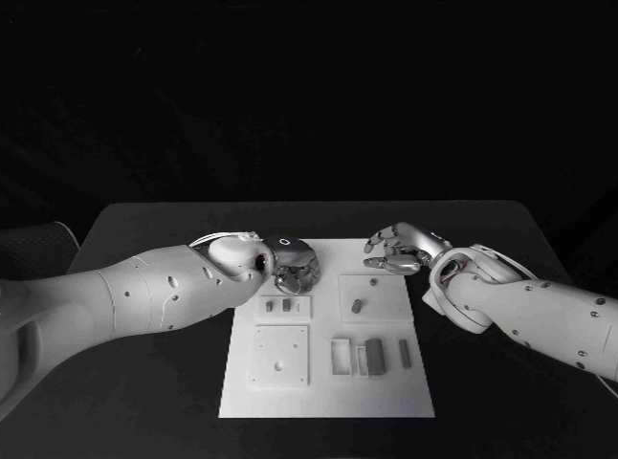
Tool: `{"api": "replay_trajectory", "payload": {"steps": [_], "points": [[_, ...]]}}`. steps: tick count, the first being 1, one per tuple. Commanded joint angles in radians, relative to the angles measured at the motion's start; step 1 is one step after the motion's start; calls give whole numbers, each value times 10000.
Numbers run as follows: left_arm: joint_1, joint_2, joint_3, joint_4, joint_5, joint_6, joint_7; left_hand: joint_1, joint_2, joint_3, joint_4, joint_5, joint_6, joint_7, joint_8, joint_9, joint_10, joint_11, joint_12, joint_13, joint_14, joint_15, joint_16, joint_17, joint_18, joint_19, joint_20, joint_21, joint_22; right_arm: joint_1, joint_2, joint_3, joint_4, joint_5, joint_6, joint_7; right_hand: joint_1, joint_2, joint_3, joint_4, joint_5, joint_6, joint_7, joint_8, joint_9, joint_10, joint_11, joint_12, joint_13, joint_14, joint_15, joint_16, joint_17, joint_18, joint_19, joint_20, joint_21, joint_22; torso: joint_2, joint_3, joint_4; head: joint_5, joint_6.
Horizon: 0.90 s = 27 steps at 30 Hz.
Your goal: Assemble the parts on the task board
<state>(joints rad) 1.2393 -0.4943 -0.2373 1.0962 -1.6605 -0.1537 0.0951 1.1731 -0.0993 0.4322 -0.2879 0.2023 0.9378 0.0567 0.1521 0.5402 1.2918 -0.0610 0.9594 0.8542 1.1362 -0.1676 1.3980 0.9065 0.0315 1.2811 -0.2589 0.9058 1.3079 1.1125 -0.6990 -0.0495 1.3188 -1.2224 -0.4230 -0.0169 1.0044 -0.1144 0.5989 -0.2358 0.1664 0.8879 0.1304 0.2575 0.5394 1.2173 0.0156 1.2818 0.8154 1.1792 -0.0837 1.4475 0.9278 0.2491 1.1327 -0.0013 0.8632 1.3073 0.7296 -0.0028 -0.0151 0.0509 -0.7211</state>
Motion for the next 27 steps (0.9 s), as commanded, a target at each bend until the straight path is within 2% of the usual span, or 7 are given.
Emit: {"api": "replay_trajectory", "payload": {"steps": [1,18,27], "points": [[-6,26,3,-9,-44,-93,97,-48,53,68,22,53,78,18,52,-20,-12,60,40,-17,33,63,60,-15,734,-29,-4,44,218,-2,1,5,19,-9,25,55,4,-16,-38,10,20,11,69,-54,9,-22,77,-15,15,64,26,-44,-6,127,24,-79,-21,171,-6,4,-1,5,-9],[-56,79,3,-79,-6,-129,138,-322,291,143,77,42,197,85,140,-77,-10,123,126,-50,50,121,111,-43,802,-28,51,123,209,-1,14,7,17,-12,42,51,1,-16,-39,13,21,10,70,-56,14,-22,77,-13,16,65,26,-43,-6,127,26,-80,-22,171,-5,2,1,-7,-11],[-62,94,3,-86,-5,-134,139,-353,330,165,70,36,242,102,171,-86,-7,138,146,-58,56,135,125,-48,822,-25,63,144,209,-1,12,8,20,-17,49,41,1,-16,-39,14,22,11,70,-56,16,-22,77,-11,16,66,27,-43,-6,127,26,-80,-22,171,-5,4,1,-4,-13]]}}
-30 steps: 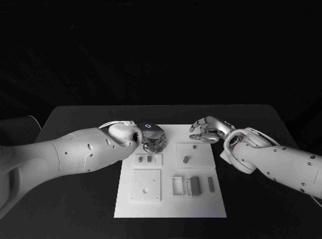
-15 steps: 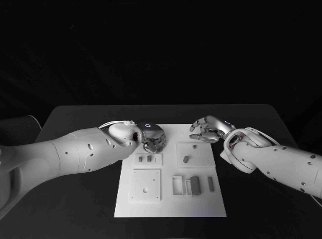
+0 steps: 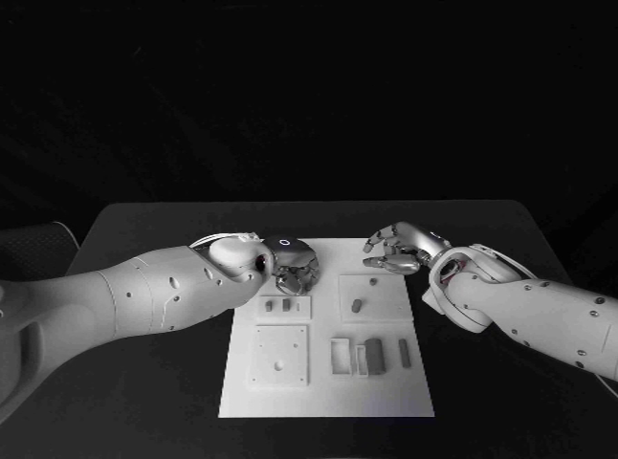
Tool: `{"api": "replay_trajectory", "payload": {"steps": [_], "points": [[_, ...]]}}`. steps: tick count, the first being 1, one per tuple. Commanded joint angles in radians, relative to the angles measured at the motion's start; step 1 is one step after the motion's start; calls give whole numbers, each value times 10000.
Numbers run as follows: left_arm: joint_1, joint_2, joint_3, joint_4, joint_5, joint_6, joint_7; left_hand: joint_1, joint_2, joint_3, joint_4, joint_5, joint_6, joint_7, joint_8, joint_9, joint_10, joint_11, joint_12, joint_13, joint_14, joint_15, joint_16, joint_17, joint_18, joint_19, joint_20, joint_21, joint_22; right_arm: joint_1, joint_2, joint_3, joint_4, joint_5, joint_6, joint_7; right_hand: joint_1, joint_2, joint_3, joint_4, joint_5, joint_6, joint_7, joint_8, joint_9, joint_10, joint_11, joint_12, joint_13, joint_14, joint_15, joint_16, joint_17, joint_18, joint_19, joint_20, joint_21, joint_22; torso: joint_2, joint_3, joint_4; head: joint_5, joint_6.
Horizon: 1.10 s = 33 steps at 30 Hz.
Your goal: Assemble the parts on the task board
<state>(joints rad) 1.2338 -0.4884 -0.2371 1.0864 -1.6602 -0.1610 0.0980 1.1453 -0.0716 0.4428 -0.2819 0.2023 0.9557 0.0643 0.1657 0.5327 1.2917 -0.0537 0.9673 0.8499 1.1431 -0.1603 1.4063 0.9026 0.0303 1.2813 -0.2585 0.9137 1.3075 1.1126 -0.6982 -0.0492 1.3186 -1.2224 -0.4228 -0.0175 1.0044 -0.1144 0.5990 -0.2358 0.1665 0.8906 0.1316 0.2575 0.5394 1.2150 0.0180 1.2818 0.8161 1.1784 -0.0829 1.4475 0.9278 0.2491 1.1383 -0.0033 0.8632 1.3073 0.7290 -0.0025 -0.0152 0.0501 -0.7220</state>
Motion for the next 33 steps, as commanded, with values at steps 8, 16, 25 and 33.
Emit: {"api": "replay_trajectory", "payload": {"steps": [8,16,25,33], "points": [[-10,47,1,13,-9,-63,127,-121,144,106,7,34,177,63,108,-19,-3,101,102,-29,-4,93,67,-18,868,-24,86,103,212,-2,9,6,18,-18,50,47,1,-15,-39,15,21,-16,58,-56,18,1,54,-10,9,74,19,-44,-6,127,-29,-60,-22,171,3,-2,0,-2,-2],[-16,54,1,17,-8,-152,113,-163,290,167,3,35,354,103,213,-19,2,139,144,-47,2,129,94,-29,909,-28,123,149,212,-1,10,7,16,-20,65,31,-1,-15,-40,16,21,-16,58,-57,20,1,54,-9,10,75,19,-44,-5,127,-29,-60,-22,171,1,-3,2,-9,4],[-17,41,1,7,-8,-111,92,-163,315,195,-24,34,437,141,260,-21,-2,174,163,-58,1,161,108,-35,936,-35,148,174,212,0,8,7,18,-22,66,27,-4,-16,-41,18,19,-17,59,-58,22,1,55,-8,10,75,20,-44,-5,127,-29,-60,-23,171,0,-3,2,-3,6],[-17,4,2,1,-8,-71,92,-156,271,195,-44,29,451,157,268,-30,-1,191,173,-65,1,178,115,-39,950,-40,164,187,212,0,6,7,16,-22,68,27,-6,-16,-42,20,18,-17,59,-58,25,0,55,-8,10,75,20,-44,-5,127,-30,-60,-23,171,1,-1,-1,-5,2]]}}
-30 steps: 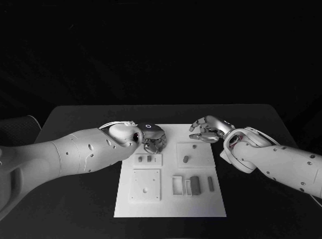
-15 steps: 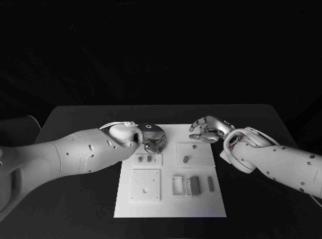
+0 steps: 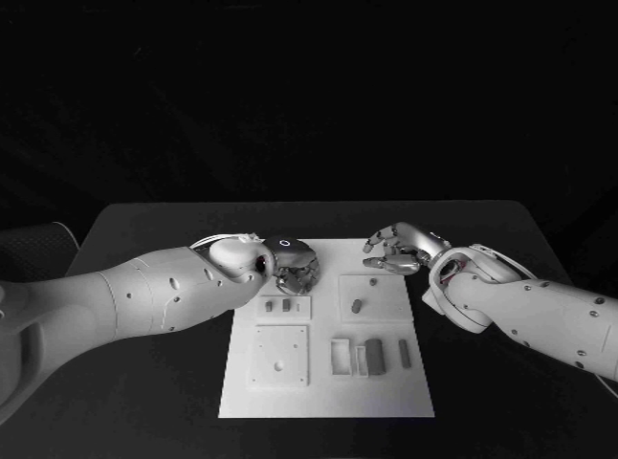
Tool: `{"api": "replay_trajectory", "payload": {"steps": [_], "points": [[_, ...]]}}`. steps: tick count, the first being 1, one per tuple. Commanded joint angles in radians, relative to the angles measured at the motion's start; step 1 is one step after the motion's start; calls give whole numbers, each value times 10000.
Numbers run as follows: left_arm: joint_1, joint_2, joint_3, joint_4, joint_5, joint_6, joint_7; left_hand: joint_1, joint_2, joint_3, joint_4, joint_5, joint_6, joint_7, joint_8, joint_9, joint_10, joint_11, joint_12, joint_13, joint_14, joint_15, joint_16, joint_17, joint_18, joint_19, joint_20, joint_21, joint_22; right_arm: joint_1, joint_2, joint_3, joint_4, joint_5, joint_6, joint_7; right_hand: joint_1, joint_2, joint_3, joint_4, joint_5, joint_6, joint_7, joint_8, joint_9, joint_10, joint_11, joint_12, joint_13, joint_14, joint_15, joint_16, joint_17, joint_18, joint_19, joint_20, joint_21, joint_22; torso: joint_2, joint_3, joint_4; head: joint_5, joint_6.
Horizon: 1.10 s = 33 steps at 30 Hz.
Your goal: Assemble the parts on the task board
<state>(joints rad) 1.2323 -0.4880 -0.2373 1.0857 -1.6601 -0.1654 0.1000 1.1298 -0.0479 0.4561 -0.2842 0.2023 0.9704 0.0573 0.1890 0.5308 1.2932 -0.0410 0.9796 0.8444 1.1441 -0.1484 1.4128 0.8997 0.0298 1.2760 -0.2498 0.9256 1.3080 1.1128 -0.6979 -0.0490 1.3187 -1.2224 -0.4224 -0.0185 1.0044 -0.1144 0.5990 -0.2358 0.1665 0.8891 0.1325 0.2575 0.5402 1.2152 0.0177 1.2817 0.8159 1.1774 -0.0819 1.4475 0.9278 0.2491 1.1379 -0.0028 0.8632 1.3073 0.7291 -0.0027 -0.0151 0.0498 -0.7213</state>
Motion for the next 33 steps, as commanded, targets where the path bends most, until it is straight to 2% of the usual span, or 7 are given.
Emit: {"api": "replay_trajectory", "payload": {"steps": [1,12,33], "points": [[-2,-1,4,9,-8,-21,73,0,30,62,-23,29,304,229,35,-11,-16,65,50,-12,-9,60,50,-10,956,13,78,69,207,-2,2,5,16,-22,64,36,-6,-16,-42,20,18,-2,49,-58,17,-2,58,-8,13,85,11,-44,-5,127,-26,-65,-23,171,0,1,-2,-1,-7],[-2,-28,4,12,-7,-73,69,7,-38,49,-31,25,295,243,31,-28,-6,79,62,-25,-3,76,61,-16,976,15,98,88,204,-1,-4,5,17,-22,67,30,-10,-17,-44,23,15,-3,50,-59,19,-3,58,-6,13,85,11,-44,-5,127,-25,-65,-24,171,2,0,2,-3,-16],[-3,2,4,-2,67,-87,124,-12,84,79,3,21,511,252,152,-16,11,89,100,-56,14,91,90,-31,1018,22,132,133,199,0,3,6,11,-22,75,27,-20,-17,-47,33,12,-2,50,-60,25,-3,58,-5,13,86,11,-44,-5,127,-25,-64,-24,171,2,-1,-4,-1,-7]]}}
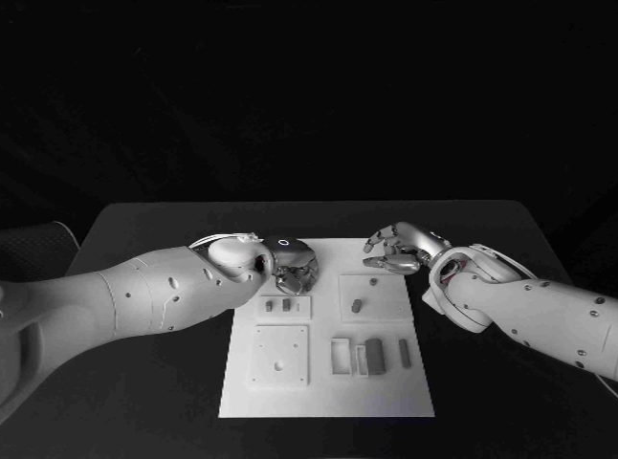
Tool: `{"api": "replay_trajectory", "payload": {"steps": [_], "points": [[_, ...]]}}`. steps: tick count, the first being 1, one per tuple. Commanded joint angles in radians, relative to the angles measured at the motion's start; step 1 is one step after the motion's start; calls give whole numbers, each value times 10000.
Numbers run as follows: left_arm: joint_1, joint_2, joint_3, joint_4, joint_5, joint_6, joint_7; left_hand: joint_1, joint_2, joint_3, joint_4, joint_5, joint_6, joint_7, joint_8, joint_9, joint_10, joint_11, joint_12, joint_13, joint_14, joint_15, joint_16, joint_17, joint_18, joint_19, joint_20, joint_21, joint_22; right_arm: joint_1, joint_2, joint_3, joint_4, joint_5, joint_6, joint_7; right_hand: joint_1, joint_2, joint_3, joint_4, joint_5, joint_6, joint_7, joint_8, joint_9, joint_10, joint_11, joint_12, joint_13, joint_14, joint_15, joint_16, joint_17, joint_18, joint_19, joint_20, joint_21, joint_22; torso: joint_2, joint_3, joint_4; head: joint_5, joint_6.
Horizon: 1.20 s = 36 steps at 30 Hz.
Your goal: Assemble the parts on the task board
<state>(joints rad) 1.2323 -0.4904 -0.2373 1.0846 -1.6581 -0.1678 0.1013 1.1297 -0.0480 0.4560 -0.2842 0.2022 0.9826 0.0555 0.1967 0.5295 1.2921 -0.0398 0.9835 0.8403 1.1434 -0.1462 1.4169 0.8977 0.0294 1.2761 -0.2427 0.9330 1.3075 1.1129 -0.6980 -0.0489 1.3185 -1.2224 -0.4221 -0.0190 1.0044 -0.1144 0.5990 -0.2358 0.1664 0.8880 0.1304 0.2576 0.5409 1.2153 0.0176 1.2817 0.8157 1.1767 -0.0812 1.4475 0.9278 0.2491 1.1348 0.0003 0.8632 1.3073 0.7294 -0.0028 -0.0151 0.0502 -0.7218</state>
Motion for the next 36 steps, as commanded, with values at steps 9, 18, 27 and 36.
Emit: {"api": "replay_trajectory", "payload": {"steps": [9,18,27,36], "points": [[-8,45,4,26,48,-36,201,33,278,206,14,-47,692,263,241,42,44,76,104,-44,24,73,82,-26,1043,8,85,111,207,0,9,6,11,-26,89,22,-23,-16,-48,37,11,11,71,-60,20,-5,59,-5,15,93,4,-44,-6,126,7,-96,-25,171,0,-1,1,-3,-6],[-9,3,5,21,59,-161,182,81,360,286,-5,-53,857,250,339,88,73,66,131,-69,33,70,109,-37,1047,0,95,155,209,0,4,6,8,-27,83,22,-28,-17,-49,42,9,10,71,-61,22,-5,59,-4,15,93,4,-44,-6,126,7,-96,-25,171,2,0,-3,-8,-6],[-10,-39,5,53,247,-490,232,86,413,360,-1,-59,1024,206,446,154,108,26,151,-98,51,37,132,-56,1047,3,94,182,197,0,-5,7,5,-27,82,22,-34,-18,-52,47,6,10,72,-62,24,-6,59,-3,15,94,4,-44,-5,126,7,-95,-25,171,1,1,-2,-11,-8],[-10,-102,7,84,468,-433,254,41,385,369,13,-63,1025,202,452,166,122,21,157,-112,62,29,139,-66,1042,9,95,183,186,0,-8,7,-2,-27,86,25,-39,-18,-53,53,6,8,72,-63,26,-6,60,-3,15,94,4,-45,-5,126,7,-95,-26,171,0,-2,3,-15,7]]}}
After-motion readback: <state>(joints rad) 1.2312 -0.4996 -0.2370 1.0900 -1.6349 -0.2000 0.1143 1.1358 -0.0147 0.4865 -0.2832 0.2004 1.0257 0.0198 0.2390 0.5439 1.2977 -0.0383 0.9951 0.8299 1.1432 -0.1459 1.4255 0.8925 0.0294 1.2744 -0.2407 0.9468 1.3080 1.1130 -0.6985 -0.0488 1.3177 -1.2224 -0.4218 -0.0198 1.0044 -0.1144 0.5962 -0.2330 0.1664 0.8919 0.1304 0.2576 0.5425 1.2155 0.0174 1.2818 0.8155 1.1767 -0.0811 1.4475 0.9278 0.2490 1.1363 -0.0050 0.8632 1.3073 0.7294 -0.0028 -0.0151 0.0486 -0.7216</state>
